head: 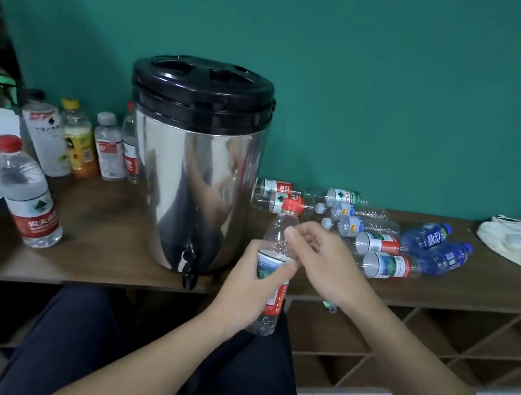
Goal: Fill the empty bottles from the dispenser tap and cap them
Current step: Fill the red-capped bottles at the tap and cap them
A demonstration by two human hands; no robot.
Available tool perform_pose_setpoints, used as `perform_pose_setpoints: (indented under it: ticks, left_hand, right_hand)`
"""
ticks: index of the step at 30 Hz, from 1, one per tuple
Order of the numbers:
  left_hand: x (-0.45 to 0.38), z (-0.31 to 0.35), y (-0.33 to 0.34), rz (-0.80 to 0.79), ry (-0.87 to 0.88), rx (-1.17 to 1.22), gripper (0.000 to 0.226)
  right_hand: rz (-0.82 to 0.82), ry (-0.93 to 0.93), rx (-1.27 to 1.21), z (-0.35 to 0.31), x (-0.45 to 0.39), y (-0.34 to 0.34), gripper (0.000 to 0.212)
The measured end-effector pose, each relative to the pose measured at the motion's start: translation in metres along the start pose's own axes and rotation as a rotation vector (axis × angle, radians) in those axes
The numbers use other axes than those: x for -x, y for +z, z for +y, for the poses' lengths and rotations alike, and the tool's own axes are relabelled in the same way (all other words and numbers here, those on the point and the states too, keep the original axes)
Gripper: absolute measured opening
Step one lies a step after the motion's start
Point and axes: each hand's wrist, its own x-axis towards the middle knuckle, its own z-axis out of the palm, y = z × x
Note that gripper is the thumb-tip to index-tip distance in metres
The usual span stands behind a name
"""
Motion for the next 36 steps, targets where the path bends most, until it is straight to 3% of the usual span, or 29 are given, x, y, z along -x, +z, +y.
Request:
perform_pose_setpoints:
  ticks: [4, 11, 15, 21, 25, 31, 36]
  left_hand:
    - [0.025, -0.002, -0.019, -0.100, 0.073, -0.215, 0.046]
    - [0.062, 0.012, -0.049, -0.002, 0.152, -0.492, 0.056]
    - [0.072, 0.010, -0.062, -0.011, 0.166, -0.506, 0.056]
    - [0.076, 0.007, -0.091, -0.303, 0.118, -0.178, 0.044]
    - [0.076, 0.002, -0.105, -0.353, 0.074, -0.164, 0.042]
    - [0.076, -0.023, -0.117, -0.373, -0.057, -0.159, 0.053]
    - [0.073, -0.059, -0.121, -0.316, -0.110, -0.220, 0.056]
  right_hand:
    - [0.074, -0.054, 0.283, -0.027, -0.007, -0.001, 0.077]
    - [0.130, -0.009, 0.597, -0.077, 0.000, 0.008, 0.097]
    - [0.032, -0.048, 0.404, -0.081, 0.003, 0.010, 0.080]
    - [-0.119, -0.353, 0.336, -0.077, 0.023, 0.004, 0.061]
    - [-0.201, -0.365, 0.400, -0.069, 0.031, 0.006, 0.049]
    - [-0.356, -0.393, 0.390, -0.059, 0.036, 0.006, 0.014]
    - [-0.364, -0.361, 0.255, -0.039, 0.031, 0.022, 0.026]
